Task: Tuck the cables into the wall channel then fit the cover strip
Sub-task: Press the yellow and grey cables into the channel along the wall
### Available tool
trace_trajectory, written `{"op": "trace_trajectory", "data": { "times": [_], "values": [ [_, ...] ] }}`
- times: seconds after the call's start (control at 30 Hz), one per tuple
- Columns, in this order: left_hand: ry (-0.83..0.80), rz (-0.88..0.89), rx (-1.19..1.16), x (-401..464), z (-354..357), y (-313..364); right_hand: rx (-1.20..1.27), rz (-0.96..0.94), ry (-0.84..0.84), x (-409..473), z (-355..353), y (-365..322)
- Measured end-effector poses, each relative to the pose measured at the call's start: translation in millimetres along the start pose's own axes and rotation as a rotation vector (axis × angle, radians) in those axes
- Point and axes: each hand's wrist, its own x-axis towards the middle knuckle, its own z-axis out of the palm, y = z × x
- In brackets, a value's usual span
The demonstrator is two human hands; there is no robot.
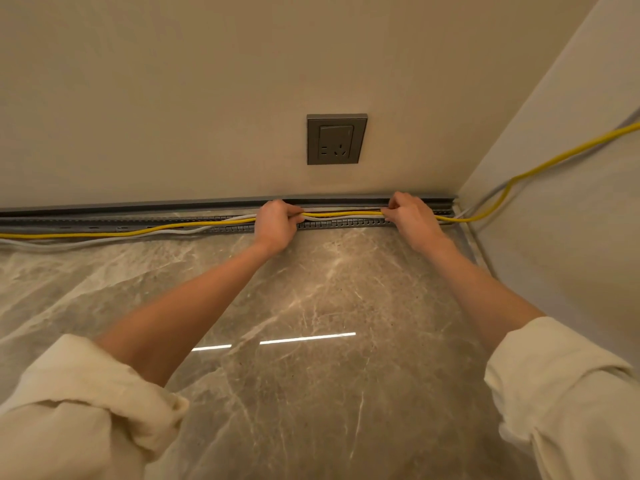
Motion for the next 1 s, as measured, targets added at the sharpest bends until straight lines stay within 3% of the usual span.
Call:
{"op": "trace_trajectory", "data": {
  "times": [0.1, 0.23, 0.57, 0.8, 1.0],
  "values": [
    [0.007, -0.026, 0.023, 0.6, 3.0, 1.2, -0.020, -0.035, 0.057, -0.8, -1.1, -2.4],
    [0.039, -0.052, 0.094, 0.5, 6.6, 2.6, 0.000, 0.021, -0.021, -0.5, 1.3, -3.4],
    [0.120, -0.002, 0.297, 0.0, 9.3, 6.5, -0.524, -0.228, -0.096, 5.6, -6.1, -8.5],
    [0.080, 0.005, 0.149, -0.5, 7.3, 3.1, -0.484, -0.204, -0.009, -9.4, 0.7, -4.5],
    [0.125, -0.151, -0.182, -4.5, 6.6, -3.5, -0.379, -0.207, 0.008, -25.6, 7.8, 0.9]
  ]
}}
